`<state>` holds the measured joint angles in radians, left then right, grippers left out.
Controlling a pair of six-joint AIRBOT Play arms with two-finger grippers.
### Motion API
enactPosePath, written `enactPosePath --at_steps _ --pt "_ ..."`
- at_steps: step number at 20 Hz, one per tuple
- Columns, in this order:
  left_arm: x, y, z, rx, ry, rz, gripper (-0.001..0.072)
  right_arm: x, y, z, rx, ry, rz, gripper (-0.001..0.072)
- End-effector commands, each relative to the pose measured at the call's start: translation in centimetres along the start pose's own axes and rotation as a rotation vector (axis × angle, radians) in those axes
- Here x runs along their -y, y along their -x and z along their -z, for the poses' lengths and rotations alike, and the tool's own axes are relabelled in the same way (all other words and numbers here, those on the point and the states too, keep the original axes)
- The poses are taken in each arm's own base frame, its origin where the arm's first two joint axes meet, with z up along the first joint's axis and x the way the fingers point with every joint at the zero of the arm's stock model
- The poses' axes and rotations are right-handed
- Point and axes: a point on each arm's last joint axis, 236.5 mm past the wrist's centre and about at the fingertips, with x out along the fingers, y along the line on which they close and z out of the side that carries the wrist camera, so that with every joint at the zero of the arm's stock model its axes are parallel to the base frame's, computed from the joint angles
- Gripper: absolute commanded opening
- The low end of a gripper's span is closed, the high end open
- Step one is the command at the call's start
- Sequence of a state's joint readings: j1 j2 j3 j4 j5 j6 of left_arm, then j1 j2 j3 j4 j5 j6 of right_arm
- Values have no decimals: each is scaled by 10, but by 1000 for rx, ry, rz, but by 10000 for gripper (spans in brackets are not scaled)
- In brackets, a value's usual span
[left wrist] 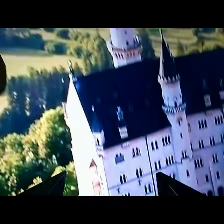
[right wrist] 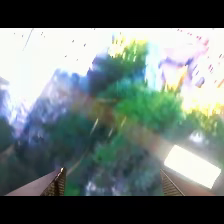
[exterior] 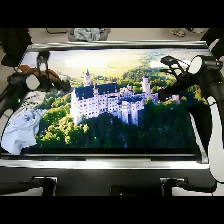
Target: Fold the shirts.
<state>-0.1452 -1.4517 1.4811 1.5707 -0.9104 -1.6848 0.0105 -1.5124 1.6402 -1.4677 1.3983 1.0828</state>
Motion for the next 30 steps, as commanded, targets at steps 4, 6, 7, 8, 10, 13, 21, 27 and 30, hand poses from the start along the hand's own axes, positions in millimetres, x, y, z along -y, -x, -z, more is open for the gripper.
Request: enactPosePath --at_steps 4,6,7,8,10,13,21,27,30 --pt "-189 -42 -104 166 499 -184 683 -9 0 -6 26 -10 -38 680" --pt "-251 -62 -78 165 760 -194 684 -12 0 -6 23 -11 -49 680" --pt "-266 -75 -63 168 841 -163 684 -13 0 -7 29 -12 -54 680" --pt "-274 -87 -50 170 901 -134 687 -14 0 -9 38 -14 -59 679" --pt "-285 -107 -37 180 862 -133 720 -16 0 -13 53 -18 -70 679" --pt "-291 -122 -47 253 817 -137 720 -21 1 -15 60 -21 -88 678" --pt "-301 -156 -23 211 712 -170 720 -32 2 -15 62 -33 -138 678" --pt "-292 -168 -16 159 419 -184 720 -38 3 -8 30 -53 -163 678" --pt "-276 -176 -12 114 219 -175 629 -42 3 -10 37 -63 -180 678"
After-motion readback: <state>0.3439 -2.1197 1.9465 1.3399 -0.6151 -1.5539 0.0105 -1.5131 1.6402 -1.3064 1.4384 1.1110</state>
